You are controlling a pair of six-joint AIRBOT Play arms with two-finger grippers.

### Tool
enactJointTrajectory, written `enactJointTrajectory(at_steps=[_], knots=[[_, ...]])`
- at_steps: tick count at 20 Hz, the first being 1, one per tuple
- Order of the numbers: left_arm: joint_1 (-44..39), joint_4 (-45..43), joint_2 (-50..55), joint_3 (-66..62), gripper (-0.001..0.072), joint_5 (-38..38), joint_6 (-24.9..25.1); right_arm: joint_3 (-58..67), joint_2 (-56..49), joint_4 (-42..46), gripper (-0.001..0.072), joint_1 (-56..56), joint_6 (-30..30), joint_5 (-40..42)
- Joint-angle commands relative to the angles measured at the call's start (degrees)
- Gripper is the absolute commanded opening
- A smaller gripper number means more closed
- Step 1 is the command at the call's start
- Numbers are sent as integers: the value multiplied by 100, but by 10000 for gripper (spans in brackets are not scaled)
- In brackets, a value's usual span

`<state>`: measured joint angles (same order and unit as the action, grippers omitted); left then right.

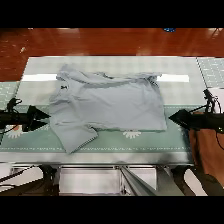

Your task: Fold the shirts.

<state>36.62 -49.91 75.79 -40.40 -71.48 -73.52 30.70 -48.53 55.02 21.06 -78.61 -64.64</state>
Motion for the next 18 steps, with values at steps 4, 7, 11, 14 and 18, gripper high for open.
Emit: enactJointTrajectory(at_steps=[4,7,11,14,18], knots=[[-898,42,398,109,503,422,66,-155,162,-363,407,24,-22,-57],[-1032,44,422,92,24,402,133,-138,162,-339,407,179,-46,61],[-997,39,417,-142,20,35,369,-507,160,337,407,590,-551,-59],[-999,42,413,-192,20,33,385,-1099,160,-94,407,586,-413,17],[-999,44,413,-195,20,33,385,-1226,-205,-330,407,584,-286,306]])
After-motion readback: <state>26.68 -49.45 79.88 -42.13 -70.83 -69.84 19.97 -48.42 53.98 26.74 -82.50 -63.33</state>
